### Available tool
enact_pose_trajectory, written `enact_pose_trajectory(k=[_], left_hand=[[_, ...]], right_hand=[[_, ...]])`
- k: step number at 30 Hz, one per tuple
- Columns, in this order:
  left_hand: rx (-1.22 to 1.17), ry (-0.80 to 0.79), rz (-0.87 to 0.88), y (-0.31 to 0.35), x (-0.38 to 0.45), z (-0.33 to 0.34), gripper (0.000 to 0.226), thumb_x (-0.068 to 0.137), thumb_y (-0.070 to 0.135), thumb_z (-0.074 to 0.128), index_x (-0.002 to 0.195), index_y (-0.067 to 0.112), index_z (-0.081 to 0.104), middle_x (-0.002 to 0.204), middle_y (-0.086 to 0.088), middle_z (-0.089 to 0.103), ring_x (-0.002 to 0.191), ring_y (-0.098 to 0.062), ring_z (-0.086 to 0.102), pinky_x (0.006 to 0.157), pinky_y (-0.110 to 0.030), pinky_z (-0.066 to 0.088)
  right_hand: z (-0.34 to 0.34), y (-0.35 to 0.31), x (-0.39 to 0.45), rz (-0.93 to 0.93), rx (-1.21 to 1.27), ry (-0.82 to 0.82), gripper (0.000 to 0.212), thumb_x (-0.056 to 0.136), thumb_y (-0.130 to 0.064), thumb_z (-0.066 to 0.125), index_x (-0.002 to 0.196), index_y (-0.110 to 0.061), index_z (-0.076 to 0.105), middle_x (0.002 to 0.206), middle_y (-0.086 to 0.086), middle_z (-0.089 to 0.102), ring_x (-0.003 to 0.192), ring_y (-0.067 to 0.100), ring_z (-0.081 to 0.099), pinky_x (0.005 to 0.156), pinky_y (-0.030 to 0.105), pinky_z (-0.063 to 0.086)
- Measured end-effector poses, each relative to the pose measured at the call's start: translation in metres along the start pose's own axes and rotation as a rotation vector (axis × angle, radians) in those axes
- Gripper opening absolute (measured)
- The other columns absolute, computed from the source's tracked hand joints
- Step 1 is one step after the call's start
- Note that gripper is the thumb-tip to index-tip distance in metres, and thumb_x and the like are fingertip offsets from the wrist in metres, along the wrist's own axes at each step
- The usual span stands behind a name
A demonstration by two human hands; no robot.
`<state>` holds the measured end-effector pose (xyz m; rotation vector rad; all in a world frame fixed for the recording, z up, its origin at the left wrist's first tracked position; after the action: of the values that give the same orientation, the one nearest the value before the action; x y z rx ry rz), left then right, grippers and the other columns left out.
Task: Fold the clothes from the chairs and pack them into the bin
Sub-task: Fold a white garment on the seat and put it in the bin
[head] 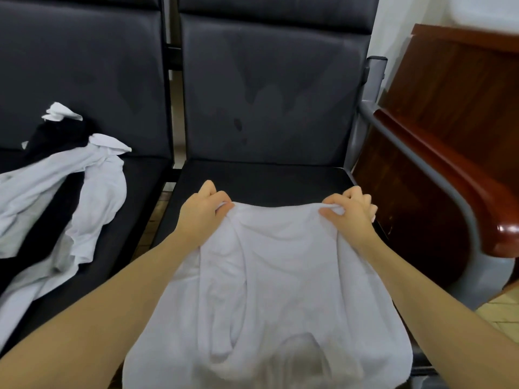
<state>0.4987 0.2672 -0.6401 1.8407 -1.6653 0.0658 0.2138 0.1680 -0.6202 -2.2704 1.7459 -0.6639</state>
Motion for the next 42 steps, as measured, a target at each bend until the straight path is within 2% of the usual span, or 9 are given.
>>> enact_pose_trajectory(k=[7, 14, 24, 27, 32, 35, 39, 41, 42], left_hand=[[0.088, 0.242, -0.06, 0.013, 0.075, -0.012, 0.011, 0.088, 0.025, 0.065, 0.085, 0.018, 0.073, 0.091, -0.001, 0.035, 0.085, -0.022, 0.031, 0.076, -0.03, 0.017], [0.086, 0.417, -0.056, 0.039, 0.082, -0.047, 0.013, 0.089, 0.025, 0.063, 0.088, 0.014, 0.07, 0.097, -0.01, 0.048, 0.088, -0.032, 0.042, 0.078, -0.036, 0.025], [0.046, 0.29, -0.074, 0.053, -0.018, -0.091, 0.037, 0.085, 0.044, 0.048, 0.084, 0.013, 0.069, 0.093, -0.005, 0.048, 0.085, -0.027, 0.041, 0.077, -0.036, 0.025], [0.043, 0.225, -0.089, 0.049, -0.061, -0.087, 0.053, 0.084, 0.053, 0.035, 0.082, 0.012, 0.07, 0.091, -0.006, 0.049, 0.082, -0.024, 0.038, 0.075, -0.037, 0.027], [0.043, 0.154, -0.142, 0.04, -0.132, -0.065, 0.054, 0.084, 0.052, 0.034, 0.067, 0.013, 0.067, 0.084, -0.004, 0.047, 0.077, -0.022, 0.037, 0.068, -0.037, 0.029], [0.112, 0.112, -0.202, 0.038, -0.152, -0.058, 0.052, 0.087, 0.048, 0.037, 0.059, 0.013, 0.062, 0.08, 0.0, 0.044, 0.076, -0.02, 0.039, 0.07, -0.037, 0.032], [0.291, -0.014, -0.203, 0.045, -0.145, -0.049, 0.018, 0.081, 0.027, 0.071, 0.084, 0.009, 0.07, 0.094, -0.012, 0.06, 0.085, -0.035, 0.055, 0.071, -0.045, 0.043], [0.302, -0.22, -0.222, 0.052, -0.141, -0.038, 0.044, 0.092, 0.042, 0.051, 0.126, 0.016, 0.057, 0.134, -0.018, 0.047, 0.121, -0.04, 0.044, 0.094, -0.053, 0.036], [0.329, -0.333, -0.233, 0.052, -0.142, -0.031, 0.053, 0.097, 0.049, 0.034, 0.144, 0.024, 0.035, 0.151, -0.014, 0.027, 0.137, -0.037, 0.026, 0.106, -0.052, 0.025]], right_hand=[[-0.021, -0.022, 0.057, -0.08, -0.036, 0.329, 0.009, 0.088, -0.018, 0.062, 0.087, -0.02, 0.071, 0.096, -0.001, 0.033, 0.089, 0.02, 0.027, 0.074, 0.025, 0.008], [-0.059, -0.037, 0.044, -0.12, 0.016, 0.497, 0.008, 0.087, -0.021, 0.066, 0.093, -0.017, 0.07, 0.104, 0.01, 0.046, 0.097, 0.032, 0.04, 0.082, 0.029, 0.012], [-0.089, -0.027, -0.086, -0.146, 0.178, 0.372, 0.038, 0.085, -0.053, 0.043, 0.093, -0.025, 0.069, 0.1, -0.008, 0.039, 0.097, 0.012, 0.029, 0.077, 0.019, 0.009], [-0.077, -0.019, -0.129, -0.124, 0.199, 0.247, 0.05, 0.079, -0.064, 0.035, 0.091, -0.029, 0.069, 0.102, -0.008, 0.04, 0.095, 0.012, 0.028, 0.083, 0.025, 0.017], [-0.047, -0.005, -0.184, -0.021, 0.152, 0.045, 0.025, 0.092, -0.05, 0.047, 0.095, -0.034, 0.066, 0.101, -0.015, 0.047, 0.104, 0.015, 0.039, 0.084, 0.028, 0.02], [-0.036, 0.002, -0.2, 0.118, -0.014, 0.032, 0.025, 0.097, -0.038, 0.047, 0.117, -0.031, 0.06, 0.124, -0.008, 0.048, 0.119, 0.016, 0.039, 0.094, 0.03, 0.021], [-0.022, 0.005, -0.207, 0.337, -0.185, 0.015, 0.063, 0.093, -0.052, 0.046, 0.14, -0.012, 0.032, 0.145, 0.006, 0.036, 0.132, 0.025, 0.034, 0.108, 0.038, 0.024], [-0.017, 0.003, -0.204, 0.368, -0.189, -0.017, 0.072, 0.093, -0.055, 0.045, 0.144, -0.009, 0.024, 0.146, 0.008, 0.034, 0.134, 0.026, 0.033, 0.11, 0.038, 0.022], [-0.015, 0.002, -0.201, 0.367, -0.179, -0.029, 0.072, 0.093, -0.054, 0.046, 0.145, -0.01, 0.022, 0.146, 0.008, 0.035, 0.133, 0.026, 0.033, 0.11, 0.039, 0.022]])
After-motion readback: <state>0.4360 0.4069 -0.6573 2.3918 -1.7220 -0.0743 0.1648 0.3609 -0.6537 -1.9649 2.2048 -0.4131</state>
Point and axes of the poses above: each hand's wrist, its own x-axis towards the middle knuckle, its own z-axis out of the palm, y = z × x, the point moved 2 cm from there along x, towards the middle knuckle
